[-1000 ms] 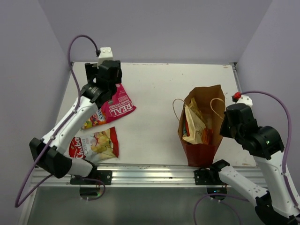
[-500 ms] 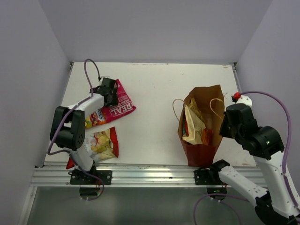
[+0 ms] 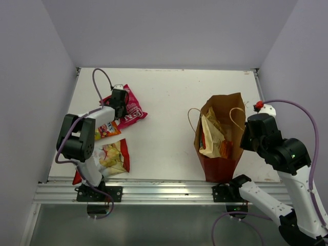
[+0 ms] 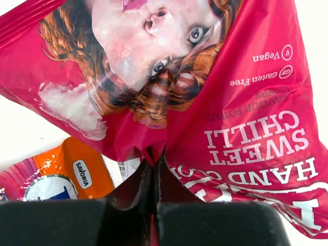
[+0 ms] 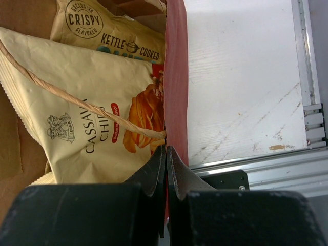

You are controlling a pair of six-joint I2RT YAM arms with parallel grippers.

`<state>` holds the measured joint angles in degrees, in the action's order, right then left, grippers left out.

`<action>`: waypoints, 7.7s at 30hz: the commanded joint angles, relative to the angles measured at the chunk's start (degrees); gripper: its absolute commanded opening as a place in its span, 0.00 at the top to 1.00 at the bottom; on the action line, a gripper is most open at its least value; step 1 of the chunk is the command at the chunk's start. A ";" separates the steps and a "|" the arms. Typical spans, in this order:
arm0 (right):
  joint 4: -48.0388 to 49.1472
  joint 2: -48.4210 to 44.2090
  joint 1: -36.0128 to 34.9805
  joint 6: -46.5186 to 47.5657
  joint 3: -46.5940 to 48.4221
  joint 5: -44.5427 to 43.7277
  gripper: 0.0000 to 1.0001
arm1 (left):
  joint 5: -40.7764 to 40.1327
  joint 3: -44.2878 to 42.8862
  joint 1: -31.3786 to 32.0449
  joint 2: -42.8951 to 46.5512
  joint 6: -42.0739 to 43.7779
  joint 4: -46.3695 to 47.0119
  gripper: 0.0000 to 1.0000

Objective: Place the snacks into the paper bag

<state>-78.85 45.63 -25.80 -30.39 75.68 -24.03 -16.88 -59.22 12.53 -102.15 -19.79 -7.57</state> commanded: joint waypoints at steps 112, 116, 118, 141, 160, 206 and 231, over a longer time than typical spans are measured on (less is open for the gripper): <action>-7.37 -2.74 0.23 -0.19 -0.53 1.53 1.00 | 34.70 -41.15 36.50 19.10 -20.54 -7.44 1.00; -7.81 -2.82 0.14 -0.46 -0.27 1.36 1.00 | 46.22 -39.22 40.72 15.23 -25.45 6.32 1.00; -7.99 -2.82 0.23 -0.63 -0.27 1.27 1.00 | 51.83 -37.47 42.92 13.30 -28.71 17.52 1.00; -10.18 -3.88 0.23 -1.25 0.35 0.39 1.00 | 58.37 -11.70 42.23 2.76 -40.15 43.17 1.00; -9.75 -3.70 0.23 -0.72 0.08 0.21 1.00 | 48.88 -21.37 41.26 -4.64 -50.43 43.96 1.00; -8.60 -3.27 0.23 -0.11 -1.41 -0.14 1.00 | -7.90 -14.52 -7.25 9.96 -17.03 -29.69 0.00; -6.58 -2.38 0.23 -0.63 -2.11 1.27 1.00 | -0.62 -2.81 -14.03 6.25 -14.31 -26.17 1.00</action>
<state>-78.19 42.52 -25.47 -30.59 73.67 -24.32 -25.67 -60.93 -1.39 -95.68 -34.00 -32.32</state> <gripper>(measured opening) 0.011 0.073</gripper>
